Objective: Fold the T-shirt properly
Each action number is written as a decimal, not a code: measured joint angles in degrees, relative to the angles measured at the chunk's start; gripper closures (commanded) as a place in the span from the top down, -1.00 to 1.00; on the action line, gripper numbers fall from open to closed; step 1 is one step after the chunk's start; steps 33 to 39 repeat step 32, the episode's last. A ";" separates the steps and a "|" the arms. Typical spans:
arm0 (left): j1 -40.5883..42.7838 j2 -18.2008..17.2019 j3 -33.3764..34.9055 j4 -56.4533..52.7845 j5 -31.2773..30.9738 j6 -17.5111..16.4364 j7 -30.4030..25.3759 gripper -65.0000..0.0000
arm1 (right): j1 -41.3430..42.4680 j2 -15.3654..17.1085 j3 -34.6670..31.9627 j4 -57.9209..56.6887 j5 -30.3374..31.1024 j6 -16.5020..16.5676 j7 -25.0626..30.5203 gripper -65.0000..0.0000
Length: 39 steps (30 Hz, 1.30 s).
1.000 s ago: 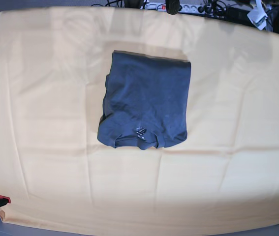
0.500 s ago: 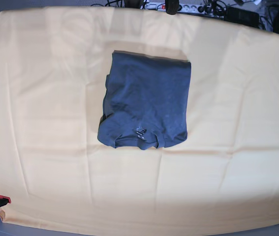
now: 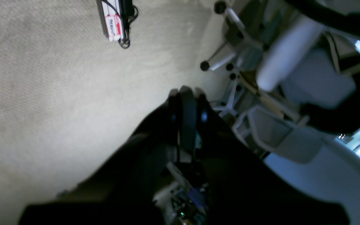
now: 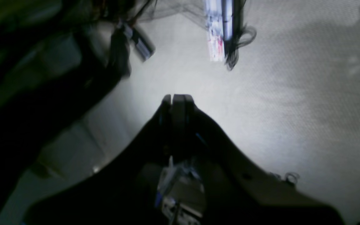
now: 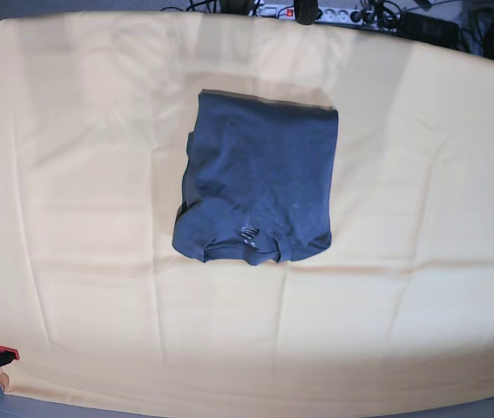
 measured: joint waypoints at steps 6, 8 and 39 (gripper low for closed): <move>-12.72 0.13 5.09 -18.45 13.31 0.22 -20.92 -1.00 | 12.15 -0.50 -8.15 -16.28 -12.17 -0.24 17.11 -1.00; -16.52 0.52 7.19 -24.06 19.39 0.24 -28.50 -1.00 | 16.68 -0.42 -11.37 -20.46 -17.33 -0.37 23.54 -1.00; -31.26 18.40 26.16 -45.24 42.03 27.96 -57.96 -1.00 | 30.97 -15.15 -39.17 -32.46 -42.73 -29.79 42.91 -1.00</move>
